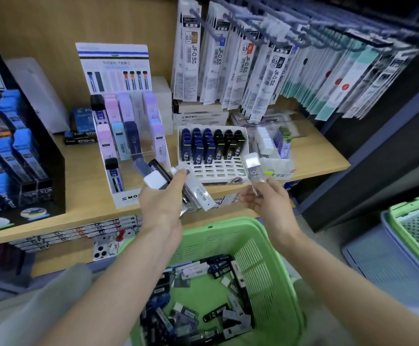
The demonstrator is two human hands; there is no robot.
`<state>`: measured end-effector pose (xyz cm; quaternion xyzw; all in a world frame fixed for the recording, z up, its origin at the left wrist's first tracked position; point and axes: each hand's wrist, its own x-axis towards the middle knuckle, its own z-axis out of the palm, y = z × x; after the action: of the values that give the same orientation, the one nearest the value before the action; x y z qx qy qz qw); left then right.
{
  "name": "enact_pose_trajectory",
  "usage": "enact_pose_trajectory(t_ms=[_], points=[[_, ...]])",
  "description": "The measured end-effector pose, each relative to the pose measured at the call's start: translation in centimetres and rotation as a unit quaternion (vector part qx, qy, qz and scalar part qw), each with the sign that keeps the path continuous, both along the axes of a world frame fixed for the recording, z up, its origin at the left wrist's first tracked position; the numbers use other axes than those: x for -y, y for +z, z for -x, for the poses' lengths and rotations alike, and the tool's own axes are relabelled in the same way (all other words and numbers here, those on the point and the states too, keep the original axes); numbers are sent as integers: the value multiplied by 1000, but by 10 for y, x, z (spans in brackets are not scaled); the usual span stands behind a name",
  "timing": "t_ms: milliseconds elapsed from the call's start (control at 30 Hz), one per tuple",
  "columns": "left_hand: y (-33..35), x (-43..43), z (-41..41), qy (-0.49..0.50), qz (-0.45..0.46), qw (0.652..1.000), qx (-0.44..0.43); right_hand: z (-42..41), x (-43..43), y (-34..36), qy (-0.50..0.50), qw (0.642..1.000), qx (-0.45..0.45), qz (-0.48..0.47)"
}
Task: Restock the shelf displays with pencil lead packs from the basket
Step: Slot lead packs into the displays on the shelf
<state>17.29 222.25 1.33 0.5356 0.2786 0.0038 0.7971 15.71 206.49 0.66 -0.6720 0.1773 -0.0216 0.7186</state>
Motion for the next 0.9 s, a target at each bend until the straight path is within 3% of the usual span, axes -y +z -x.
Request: enact_pose_trajectory(t_ms=[133,300,367,533,667,767,900], points=[[3,17,-15,-20,3,1000,19,-29,29,2,-2,993,-10,118],[2,36,-29,-51,7,998,21,-63,63,5,-2,993,4,122],[1,41,-33,-63,2,998,22,-76,73,5,-10,986,20,164],[-2,52,-38,-82,-19,996,18,-99,95,-2,-11,949,60,310],[-4,61,-38,-123,-26,992,16,-111,105,-14,46,893,72,441],[-3,66,-36,-156,-29,987,10,-114,110,-23,54,902,52,426],[-5,68,-35,-164,-34,986,24,-116,113,-28,41,881,56,467]])
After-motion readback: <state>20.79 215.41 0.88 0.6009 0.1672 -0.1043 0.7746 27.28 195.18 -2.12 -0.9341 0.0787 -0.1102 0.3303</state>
